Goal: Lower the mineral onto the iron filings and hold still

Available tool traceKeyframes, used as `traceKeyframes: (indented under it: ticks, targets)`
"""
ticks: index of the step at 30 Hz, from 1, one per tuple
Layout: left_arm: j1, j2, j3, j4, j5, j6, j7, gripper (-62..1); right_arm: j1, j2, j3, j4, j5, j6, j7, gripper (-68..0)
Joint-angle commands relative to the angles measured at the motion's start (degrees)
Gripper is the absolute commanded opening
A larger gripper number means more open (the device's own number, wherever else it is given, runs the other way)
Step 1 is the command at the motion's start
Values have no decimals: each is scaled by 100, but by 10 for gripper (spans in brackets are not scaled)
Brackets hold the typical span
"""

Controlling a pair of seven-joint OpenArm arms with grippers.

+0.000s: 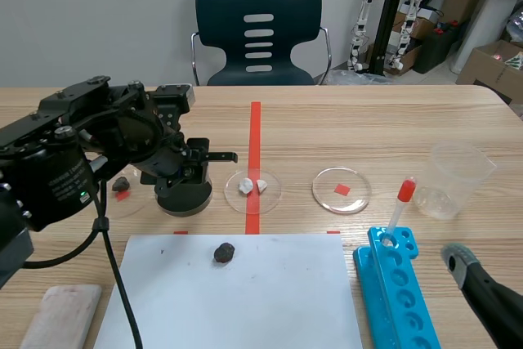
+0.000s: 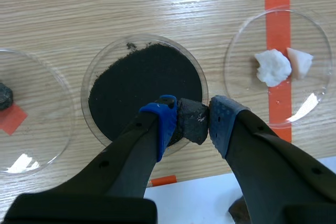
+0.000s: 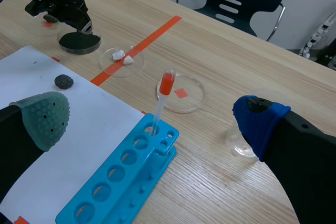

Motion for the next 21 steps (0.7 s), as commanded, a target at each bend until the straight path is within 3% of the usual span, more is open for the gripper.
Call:
traceKeyframes:
  ticks: [1, 21]
  targets:
    - [-142, 44, -57, 33, -17, -7, -70, -477, 37, 46, 11, 81, 61, -4, 85, 4]
    - [-435, 219, -63, -1023, -17, 35, -542, -477, 37, 46, 11, 81, 59, -4, 87, 4]
